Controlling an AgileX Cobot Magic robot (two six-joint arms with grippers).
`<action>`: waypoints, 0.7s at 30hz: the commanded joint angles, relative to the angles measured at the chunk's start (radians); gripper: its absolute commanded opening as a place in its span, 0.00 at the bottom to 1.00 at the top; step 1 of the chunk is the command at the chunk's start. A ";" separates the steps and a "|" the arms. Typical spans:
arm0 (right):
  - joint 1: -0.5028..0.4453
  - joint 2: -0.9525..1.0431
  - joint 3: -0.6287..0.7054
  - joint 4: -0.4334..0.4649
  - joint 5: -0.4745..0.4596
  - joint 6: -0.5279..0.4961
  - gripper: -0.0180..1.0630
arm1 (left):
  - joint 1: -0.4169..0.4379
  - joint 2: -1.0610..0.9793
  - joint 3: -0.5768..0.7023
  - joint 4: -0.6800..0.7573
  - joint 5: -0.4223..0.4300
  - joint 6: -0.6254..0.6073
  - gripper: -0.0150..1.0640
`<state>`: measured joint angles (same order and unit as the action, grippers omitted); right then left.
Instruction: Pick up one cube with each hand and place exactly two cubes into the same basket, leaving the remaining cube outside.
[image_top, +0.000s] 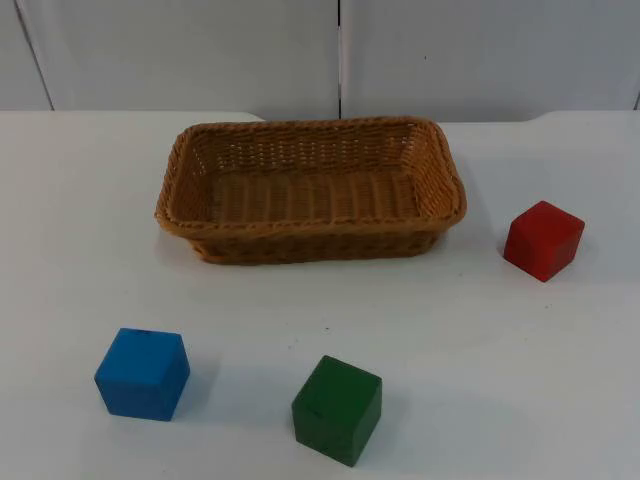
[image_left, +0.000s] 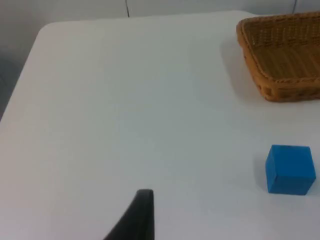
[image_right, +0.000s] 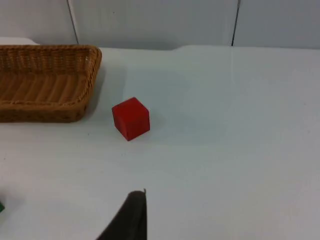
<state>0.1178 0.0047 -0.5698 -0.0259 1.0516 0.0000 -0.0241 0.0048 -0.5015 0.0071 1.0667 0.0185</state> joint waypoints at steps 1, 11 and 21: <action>-0.006 0.021 -0.018 0.004 -0.023 -0.016 0.99 | 0.004 -0.005 -0.010 -0.007 -0.021 -0.006 0.99; -0.006 0.119 -0.020 0.006 -0.069 -0.018 0.99 | 0.004 -0.005 -0.012 -0.024 -0.024 -0.013 0.99; -0.006 0.170 -0.031 0.008 -0.082 -0.018 0.99 | 0.004 -0.005 -0.013 -0.078 -0.024 -0.019 0.99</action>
<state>0.1178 0.1659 -0.5880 -0.0225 0.9893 -0.0102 -0.0241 0.0048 -0.5074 -0.0403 1.0586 0.0099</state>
